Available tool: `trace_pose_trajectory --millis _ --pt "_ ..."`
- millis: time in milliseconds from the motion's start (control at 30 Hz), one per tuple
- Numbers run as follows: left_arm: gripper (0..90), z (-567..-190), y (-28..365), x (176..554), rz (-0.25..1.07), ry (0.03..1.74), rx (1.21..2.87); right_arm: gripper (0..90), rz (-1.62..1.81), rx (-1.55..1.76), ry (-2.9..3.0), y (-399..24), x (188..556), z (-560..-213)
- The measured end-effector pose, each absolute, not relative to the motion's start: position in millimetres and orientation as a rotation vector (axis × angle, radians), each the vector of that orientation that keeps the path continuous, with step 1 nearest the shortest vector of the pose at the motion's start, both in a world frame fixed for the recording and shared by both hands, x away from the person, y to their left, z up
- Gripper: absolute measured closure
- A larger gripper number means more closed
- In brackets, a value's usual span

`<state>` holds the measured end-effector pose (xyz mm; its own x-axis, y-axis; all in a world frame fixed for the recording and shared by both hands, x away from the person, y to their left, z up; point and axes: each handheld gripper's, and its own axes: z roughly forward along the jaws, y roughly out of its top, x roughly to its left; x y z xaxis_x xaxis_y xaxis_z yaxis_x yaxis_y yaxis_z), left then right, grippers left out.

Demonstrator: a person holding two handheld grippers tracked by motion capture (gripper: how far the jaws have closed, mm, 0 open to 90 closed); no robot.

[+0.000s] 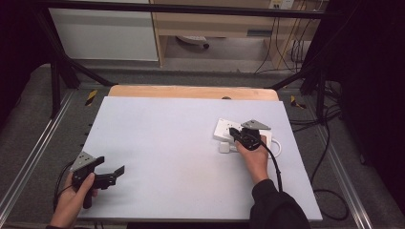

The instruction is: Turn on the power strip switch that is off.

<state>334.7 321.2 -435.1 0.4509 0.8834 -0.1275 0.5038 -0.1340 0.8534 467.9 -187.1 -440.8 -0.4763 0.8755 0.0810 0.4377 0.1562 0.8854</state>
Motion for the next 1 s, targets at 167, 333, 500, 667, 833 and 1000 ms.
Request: trace_pose_trajectory --millis 167,333,500,667,833,1000 --pt "7.0 -435.0 321.2 334.6 0.521 1.185 1.788 71.6 1.271 1.258 1.974 -189.9 468.9 -433.3" --pt "7.0 -435.0 321.2 334.7 0.521 1.186 1.788 52.3 1.278 1.282 1.969 -193.3 470.5 -428.4" --pt "7.0 -435.1 321.1 334.7 0.521 1.186 1.788 32.0 1.26 1.326 1.964 -196.3 472.6 -426.2" --pt "7.0 -435.2 321.2 334.7 0.521 1.186 1.788 19.4 1.246 1.338 1.959 -197.7 473.1 -424.0" --pt "7.0 -435.1 321.3 334.6 0.521 1.187 1.788 11.7 1.241 1.358 1.964 -198.5 473.9 -422.9" --pt "6.8 -434.9 321.7 334.7 0.523 1.188 1.788 4.1 1.231 1.342 1.953 -199.3 472.9 -418.9"
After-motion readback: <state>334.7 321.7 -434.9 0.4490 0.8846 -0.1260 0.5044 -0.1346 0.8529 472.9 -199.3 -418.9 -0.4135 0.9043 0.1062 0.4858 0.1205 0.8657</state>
